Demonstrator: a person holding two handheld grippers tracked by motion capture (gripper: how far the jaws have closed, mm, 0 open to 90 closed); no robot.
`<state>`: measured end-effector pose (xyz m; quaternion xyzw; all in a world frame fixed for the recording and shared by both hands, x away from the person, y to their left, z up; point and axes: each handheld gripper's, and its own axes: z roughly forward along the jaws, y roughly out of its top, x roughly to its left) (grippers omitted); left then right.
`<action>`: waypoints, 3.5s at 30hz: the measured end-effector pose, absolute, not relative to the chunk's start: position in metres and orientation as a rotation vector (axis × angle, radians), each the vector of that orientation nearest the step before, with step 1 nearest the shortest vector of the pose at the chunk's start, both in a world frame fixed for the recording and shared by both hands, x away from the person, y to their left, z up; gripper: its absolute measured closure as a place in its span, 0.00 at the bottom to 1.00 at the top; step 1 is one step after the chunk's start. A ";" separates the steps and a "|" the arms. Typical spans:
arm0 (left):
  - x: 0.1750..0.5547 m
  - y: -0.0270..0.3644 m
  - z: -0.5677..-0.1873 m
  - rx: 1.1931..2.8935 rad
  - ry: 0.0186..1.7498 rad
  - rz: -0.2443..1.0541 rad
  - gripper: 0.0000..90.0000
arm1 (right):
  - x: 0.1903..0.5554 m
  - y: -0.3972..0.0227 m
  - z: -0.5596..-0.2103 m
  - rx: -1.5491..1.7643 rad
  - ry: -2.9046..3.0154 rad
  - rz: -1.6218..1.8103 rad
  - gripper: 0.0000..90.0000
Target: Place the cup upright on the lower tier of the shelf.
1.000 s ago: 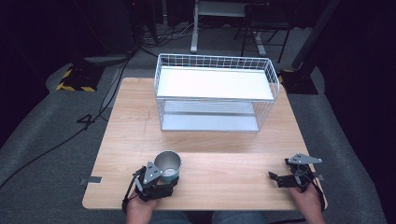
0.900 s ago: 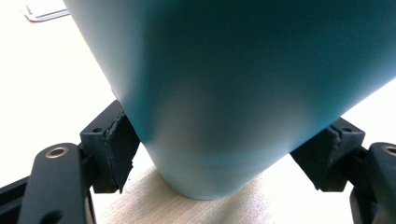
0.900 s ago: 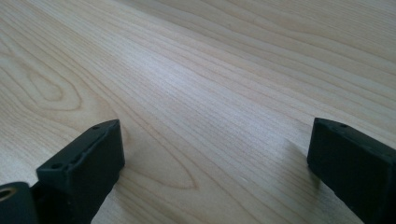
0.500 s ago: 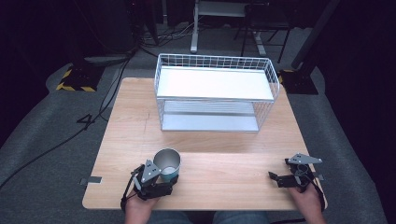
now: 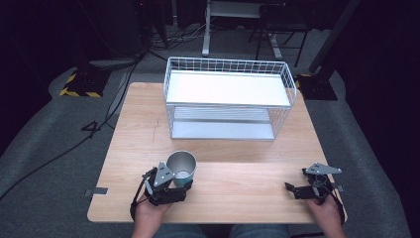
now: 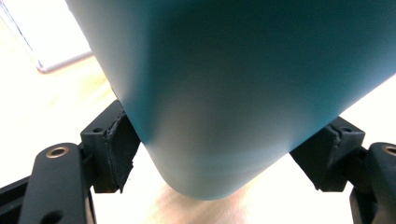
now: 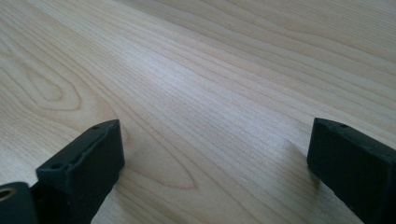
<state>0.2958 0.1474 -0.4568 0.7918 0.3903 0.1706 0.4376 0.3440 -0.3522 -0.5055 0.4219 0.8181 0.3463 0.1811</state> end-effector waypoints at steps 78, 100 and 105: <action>0.445 0.054 -0.441 1.870 0.931 0.422 0.26 | 0.344 -0.352 -0.506 1.190 2.309 0.976 0.05; 0.470 0.029 -0.455 1.917 0.963 0.417 0.26 | 0.343 -0.352 -0.505 1.184 2.309 0.975 0.05; 0.479 0.024 -0.459 1.924 0.993 0.424 0.26 | 0.343 -0.352 -0.505 1.176 2.315 0.977 0.06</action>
